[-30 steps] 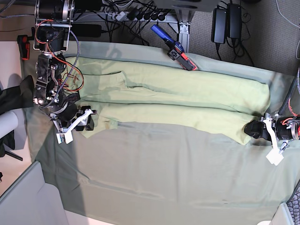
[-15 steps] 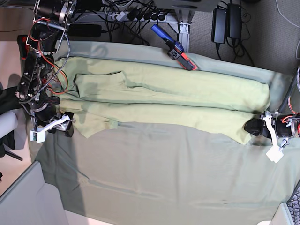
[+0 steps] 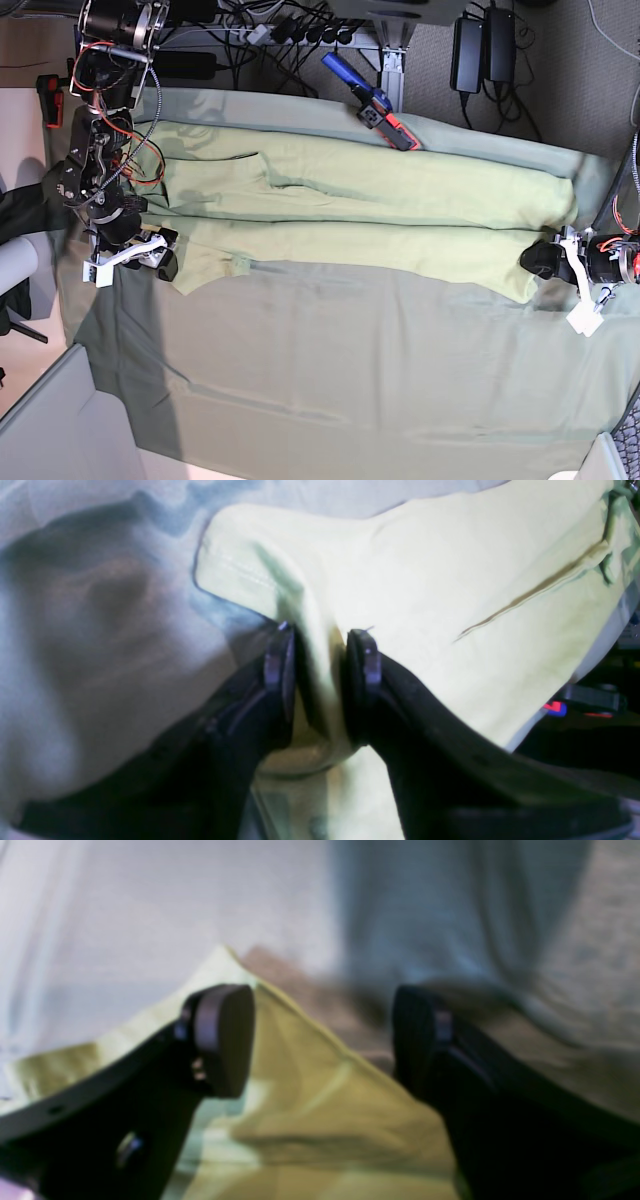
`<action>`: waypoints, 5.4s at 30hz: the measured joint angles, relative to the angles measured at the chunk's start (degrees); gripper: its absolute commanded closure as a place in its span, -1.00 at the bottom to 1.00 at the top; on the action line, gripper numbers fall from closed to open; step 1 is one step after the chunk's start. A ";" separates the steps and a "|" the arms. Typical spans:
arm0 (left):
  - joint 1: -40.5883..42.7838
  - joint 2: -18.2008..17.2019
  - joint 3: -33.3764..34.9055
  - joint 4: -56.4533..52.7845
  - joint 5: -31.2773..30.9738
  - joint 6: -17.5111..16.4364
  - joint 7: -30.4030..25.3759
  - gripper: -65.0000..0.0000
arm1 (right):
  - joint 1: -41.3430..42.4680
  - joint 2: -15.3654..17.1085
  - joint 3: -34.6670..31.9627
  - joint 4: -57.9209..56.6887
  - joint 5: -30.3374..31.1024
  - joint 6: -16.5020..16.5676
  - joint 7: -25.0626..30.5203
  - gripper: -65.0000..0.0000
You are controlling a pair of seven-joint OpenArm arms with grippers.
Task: Fold the T-shirt properly
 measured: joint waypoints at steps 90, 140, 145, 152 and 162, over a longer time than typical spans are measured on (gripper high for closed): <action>2.21 -5.42 0.00 0.02 -17.49 0.00 12.41 -0.03 | -26.43 -3.50 5.55 43.63 9.18 0.09 -18.23 1.00; 11.21 11.23 -23.52 0.28 -6.69 0.74 1.09 -0.03 | -30.82 -3.50 5.64 44.92 6.78 0.04 -18.86 -0.29; 10.16 11.26 -26.01 0.26 -5.40 0.79 1.77 -0.03 | -30.82 -3.50 5.64 44.92 6.75 0.04 -18.86 -0.29; 9.99 10.97 -26.12 0.24 -5.31 0.92 1.92 -0.03 | -30.82 -3.50 5.64 44.92 6.75 0.04 -18.86 -0.29; 8.85 10.97 -26.12 0.22 -4.98 1.01 2.32 -0.03 | -30.82 -3.48 5.64 44.92 6.73 0.04 -18.86 -0.29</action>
